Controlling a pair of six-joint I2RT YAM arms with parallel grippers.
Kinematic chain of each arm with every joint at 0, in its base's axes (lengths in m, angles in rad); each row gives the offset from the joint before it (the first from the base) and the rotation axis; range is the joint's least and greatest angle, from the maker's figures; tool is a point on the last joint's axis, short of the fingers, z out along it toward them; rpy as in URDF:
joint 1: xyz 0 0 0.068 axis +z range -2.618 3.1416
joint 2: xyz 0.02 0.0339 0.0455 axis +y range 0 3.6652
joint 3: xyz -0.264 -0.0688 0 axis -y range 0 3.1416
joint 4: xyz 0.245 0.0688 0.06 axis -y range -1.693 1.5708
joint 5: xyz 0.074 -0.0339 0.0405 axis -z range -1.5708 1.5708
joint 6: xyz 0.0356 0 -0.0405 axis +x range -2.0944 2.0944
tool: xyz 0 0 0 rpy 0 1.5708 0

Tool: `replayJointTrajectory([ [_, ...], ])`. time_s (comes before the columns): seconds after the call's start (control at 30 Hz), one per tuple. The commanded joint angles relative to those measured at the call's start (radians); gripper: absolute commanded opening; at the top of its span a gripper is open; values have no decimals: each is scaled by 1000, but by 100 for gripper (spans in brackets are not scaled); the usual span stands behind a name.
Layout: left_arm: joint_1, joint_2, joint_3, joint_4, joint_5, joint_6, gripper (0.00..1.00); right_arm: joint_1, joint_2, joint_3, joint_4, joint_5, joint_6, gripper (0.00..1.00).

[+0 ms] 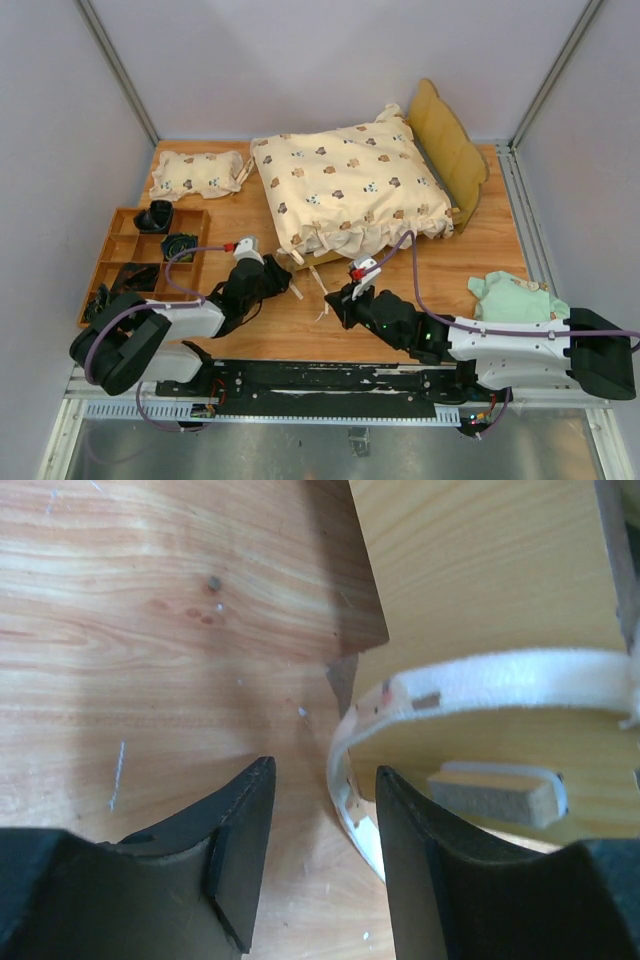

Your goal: Set up the pet bed

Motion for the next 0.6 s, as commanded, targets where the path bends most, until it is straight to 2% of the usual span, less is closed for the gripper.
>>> replayJointTrajectory([
  [0.0, 15, 44, 49, 72, -53, 23, 48, -8, 5, 44, 33, -9, -26, 0],
  [0.07, 18, 56, 52, 93, -52, 29, 44, -8, 12, 48, 32, -9, -26, 0],
  [0.13, 21, 68, 58, 114, -21, 44, 35, -8, 19, 50, 32, -10, -25, 0],
  [0.23, 21, 53, 81, 58, 42, 60, 6, -8, 24, 56, 28, -5, -27, 0],
  [0.27, 21, 28, 88, 1, 54, 47, 1, -8, 23, 59, 24, -2, -28, 0],
  [0.33, 21, -55, 96, -122, 88, 30, 0, -11, 24, 66, 16, 0, -36, 0],
  [0.47, 21, -338, 118, -418, 155, 24, 0, -33, 22, 79, -21, -7, -26, 0],
  [0.57, 21, -474, 130, -514, 243, 21, 0, -57, 32, 80, -18, -38, -1, 0],
])
